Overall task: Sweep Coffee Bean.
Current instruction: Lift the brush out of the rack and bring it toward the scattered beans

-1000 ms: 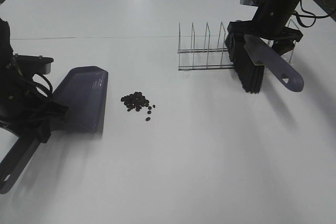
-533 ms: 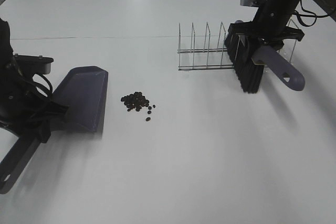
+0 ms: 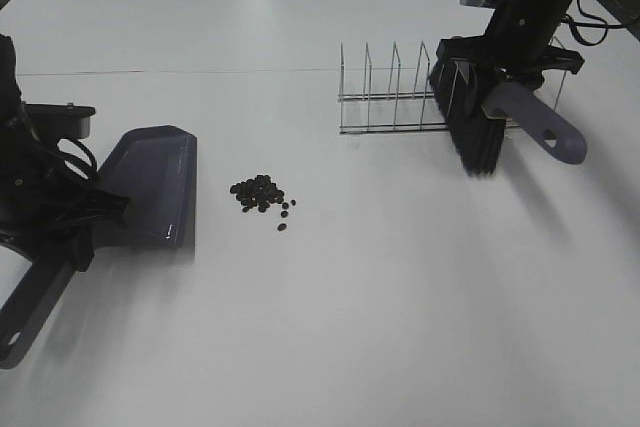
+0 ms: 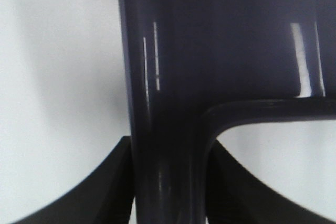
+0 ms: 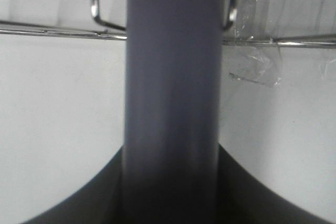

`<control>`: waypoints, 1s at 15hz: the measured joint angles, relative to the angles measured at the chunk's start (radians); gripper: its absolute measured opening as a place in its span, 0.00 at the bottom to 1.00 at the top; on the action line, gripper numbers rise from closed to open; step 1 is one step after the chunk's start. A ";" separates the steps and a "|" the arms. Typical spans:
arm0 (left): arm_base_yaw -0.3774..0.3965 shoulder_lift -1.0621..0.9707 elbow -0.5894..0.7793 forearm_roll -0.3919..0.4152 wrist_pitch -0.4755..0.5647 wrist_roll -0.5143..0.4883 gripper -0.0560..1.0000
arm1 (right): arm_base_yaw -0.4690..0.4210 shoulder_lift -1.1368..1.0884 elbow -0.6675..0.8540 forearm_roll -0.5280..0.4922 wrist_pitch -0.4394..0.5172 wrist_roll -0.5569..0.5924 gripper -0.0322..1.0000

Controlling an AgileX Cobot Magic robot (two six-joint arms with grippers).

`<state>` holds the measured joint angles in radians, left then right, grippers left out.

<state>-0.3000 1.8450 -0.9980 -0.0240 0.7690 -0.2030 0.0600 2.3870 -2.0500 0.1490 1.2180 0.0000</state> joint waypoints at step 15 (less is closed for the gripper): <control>-0.108 -0.012 0.088 0.012 -0.092 -0.048 0.38 | 0.338 -0.371 0.322 -0.243 0.007 0.177 0.32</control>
<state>-0.4080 1.8330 -0.9100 -0.0120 0.6770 -0.2510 0.3980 2.0160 -1.7280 -0.0940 1.2250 0.1770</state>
